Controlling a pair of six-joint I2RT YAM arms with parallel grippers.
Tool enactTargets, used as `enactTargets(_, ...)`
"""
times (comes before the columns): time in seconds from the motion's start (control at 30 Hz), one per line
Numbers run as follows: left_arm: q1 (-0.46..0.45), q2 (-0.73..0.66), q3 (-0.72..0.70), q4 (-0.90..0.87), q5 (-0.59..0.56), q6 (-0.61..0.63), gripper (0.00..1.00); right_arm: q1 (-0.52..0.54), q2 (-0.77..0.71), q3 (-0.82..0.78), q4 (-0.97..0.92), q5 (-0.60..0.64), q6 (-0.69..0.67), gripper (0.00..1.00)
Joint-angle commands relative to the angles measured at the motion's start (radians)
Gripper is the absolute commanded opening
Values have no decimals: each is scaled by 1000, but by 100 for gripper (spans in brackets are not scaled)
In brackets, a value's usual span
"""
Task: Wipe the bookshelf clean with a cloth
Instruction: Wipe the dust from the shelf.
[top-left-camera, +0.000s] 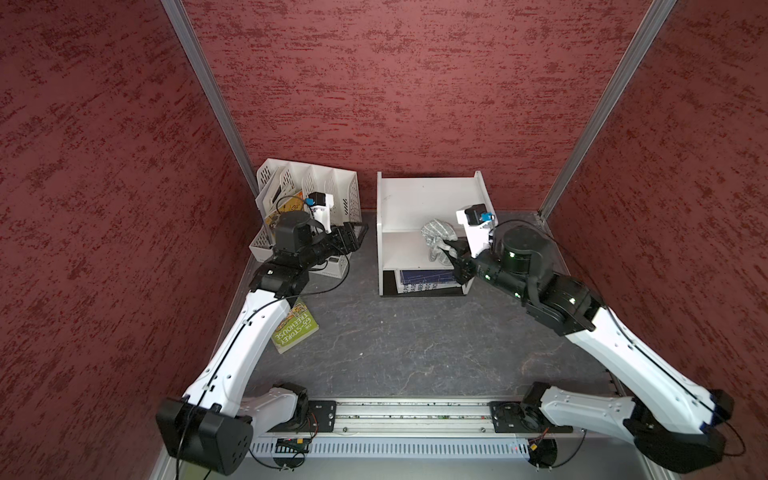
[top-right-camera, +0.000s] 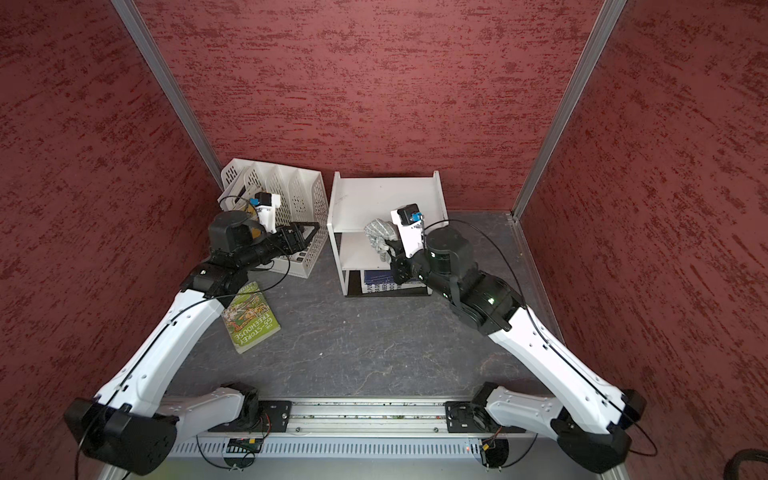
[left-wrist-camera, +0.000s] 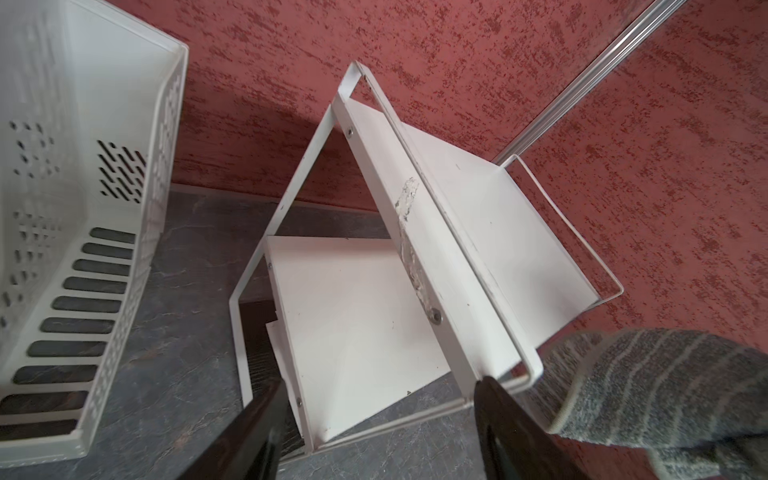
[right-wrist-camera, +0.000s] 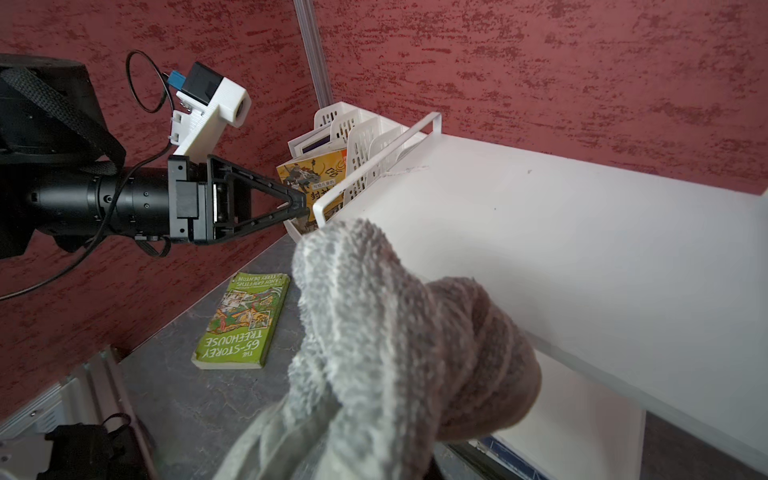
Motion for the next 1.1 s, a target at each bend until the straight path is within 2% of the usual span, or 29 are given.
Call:
enactTargets(0.0,8,31,75,112,159,-73,68,2,82,129,-3,99,-78,0)
enactTargets(0.17,13,92,149,177,220,-245,60,-8,319,481,-202,125,-104,1)
enactTargets(0.33,15,169,292,105,275,-303,52,-24,575,885,-446,46,-71,1)
enactTargets(0.4,13,197,334,60,298,-309,46,-24,633,962,-489,-3,-33,0)
enactTargets(0.53,11,186,345,-10,271,-293,39,-22,678,963,-528,-86,53,0)
enactTargets(0.67,15,162,346,-110,217,-236,35,-23,672,891,-526,-97,85,0)
enactTargets(0.83,12,180,278,-71,299,-292,33,-26,712,877,-516,-77,103,0)
enactTargets(1.07,15,175,239,-94,259,-270,30,-83,772,892,-506,-69,172,0)
